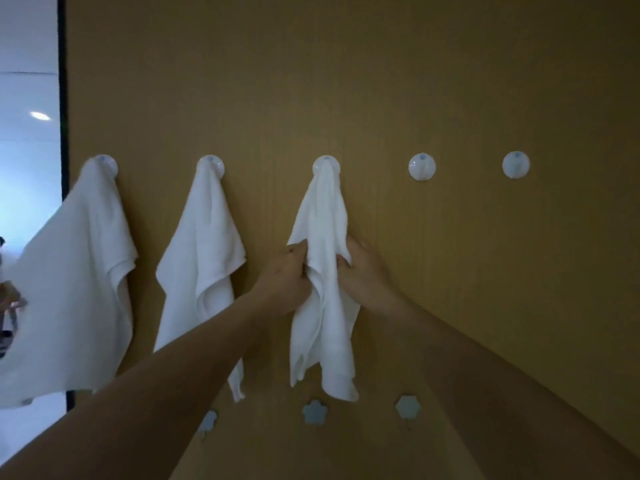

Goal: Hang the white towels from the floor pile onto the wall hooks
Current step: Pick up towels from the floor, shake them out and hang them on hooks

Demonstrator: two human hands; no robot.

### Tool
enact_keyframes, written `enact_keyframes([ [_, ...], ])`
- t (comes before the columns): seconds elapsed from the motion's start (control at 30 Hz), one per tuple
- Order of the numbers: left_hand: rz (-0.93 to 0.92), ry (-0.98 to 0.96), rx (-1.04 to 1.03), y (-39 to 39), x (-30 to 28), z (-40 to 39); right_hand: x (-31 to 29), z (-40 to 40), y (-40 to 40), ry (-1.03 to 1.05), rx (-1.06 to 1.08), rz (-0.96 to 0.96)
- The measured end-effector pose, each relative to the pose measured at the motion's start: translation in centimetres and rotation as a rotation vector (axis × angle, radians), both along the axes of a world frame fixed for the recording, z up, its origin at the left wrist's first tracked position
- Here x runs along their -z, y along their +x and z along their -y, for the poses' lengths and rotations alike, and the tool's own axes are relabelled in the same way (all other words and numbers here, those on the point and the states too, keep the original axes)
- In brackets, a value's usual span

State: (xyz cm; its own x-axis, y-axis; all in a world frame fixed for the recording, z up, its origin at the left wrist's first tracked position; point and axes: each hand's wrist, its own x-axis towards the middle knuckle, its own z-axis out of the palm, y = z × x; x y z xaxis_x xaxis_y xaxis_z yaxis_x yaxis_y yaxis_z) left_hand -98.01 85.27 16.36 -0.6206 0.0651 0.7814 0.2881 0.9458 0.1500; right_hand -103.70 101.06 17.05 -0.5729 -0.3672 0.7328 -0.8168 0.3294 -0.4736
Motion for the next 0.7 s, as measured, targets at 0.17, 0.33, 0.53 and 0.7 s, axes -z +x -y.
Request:
enact_keyframes([
  [0.17, 0.002, 0.02, -0.083, 4.2, -0.1, 0.4, 0.9, -2.6, 3.3, 0.123, 0.036, 0.165],
  [0.33, -0.004, 0.012, -0.031, 8.4, -0.8, -0.3, 1.6, -4.6, 8.9, 0.297, 0.289, 0.09],
  [0.53, -0.009, -0.035, 0.214, 13.2, 0.6, -2.6, 3.4, -8.0, 18.0, 0.377, 0.632, 0.01],
  [0.7, 0.087, -0.066, 0.432, 18.4, 4.4, -6.8, 7.4, -11.7, 28.2, 0.447, 0.952, 0.088],
])
